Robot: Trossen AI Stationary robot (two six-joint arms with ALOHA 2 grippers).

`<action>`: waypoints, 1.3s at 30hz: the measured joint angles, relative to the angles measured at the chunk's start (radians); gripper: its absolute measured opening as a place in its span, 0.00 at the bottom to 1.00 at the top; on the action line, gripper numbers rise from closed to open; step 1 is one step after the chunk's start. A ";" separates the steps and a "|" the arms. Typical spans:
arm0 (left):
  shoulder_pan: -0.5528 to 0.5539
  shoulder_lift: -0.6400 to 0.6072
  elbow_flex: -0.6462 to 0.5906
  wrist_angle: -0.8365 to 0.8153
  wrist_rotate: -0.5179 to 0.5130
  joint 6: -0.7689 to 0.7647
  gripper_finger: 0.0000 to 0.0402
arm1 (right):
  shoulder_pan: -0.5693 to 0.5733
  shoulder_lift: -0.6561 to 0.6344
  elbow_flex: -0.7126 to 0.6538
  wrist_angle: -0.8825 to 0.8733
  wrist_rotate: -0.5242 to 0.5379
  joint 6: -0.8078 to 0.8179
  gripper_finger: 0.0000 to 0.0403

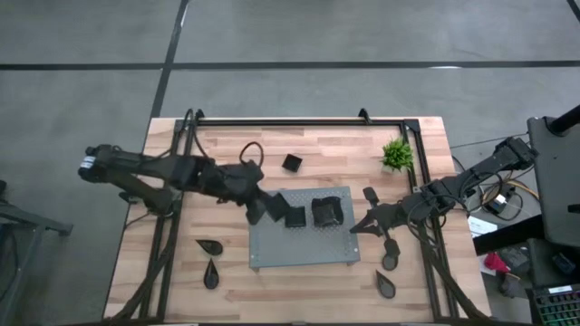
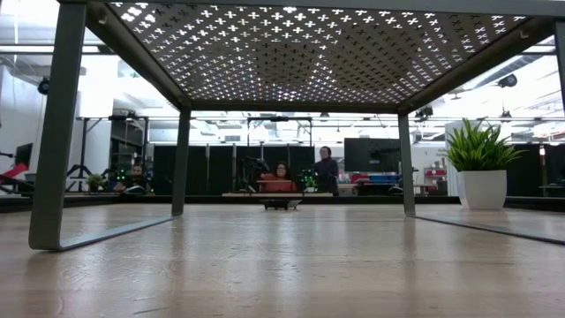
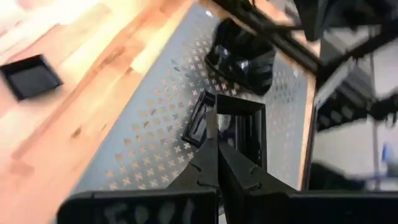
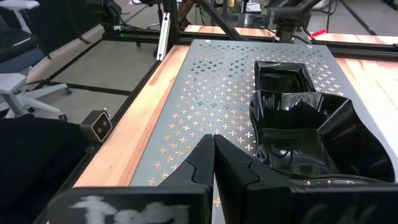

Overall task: Pick & Place Mini shaped plates
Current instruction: Stack the square plate on top of the square plate on the shelf

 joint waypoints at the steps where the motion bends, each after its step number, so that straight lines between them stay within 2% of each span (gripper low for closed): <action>1: 0.015 0.003 -0.001 0.001 0.027 0.040 0.00 | 0.000 0.000 0.000 0.000 0.001 0.000 0.02; 12: 0.157 0.101 0.026 0.017 0.333 0.228 0.00 | 0.000 0.000 -0.006 0.000 0.006 0.000 0.02; 16: 0.161 0.159 0.086 0.010 0.390 0.288 0.00 | 0.000 0.000 -0.006 0.000 0.006 0.000 0.02; 21: 0.162 0.243 0.185 -0.037 0.436 0.353 0.00 | 0.000 0.000 -0.006 0.000 0.008 0.000 0.02; 29: 0.164 0.381 0.330 -0.187 0.435 0.424 0.00 | 0.000 0.000 -0.023 0.000 0.007 0.024 0.02; 35: 0.165 0.430 0.411 -0.218 0.433 0.454 0.00 | 0.000 0.000 -0.026 0.000 0.007 0.038 0.02; 39: 0.169 0.435 0.423 -0.252 0.433 0.476 0.00 | 0.000 0.000 -0.026 0.000 0.007 0.037 0.02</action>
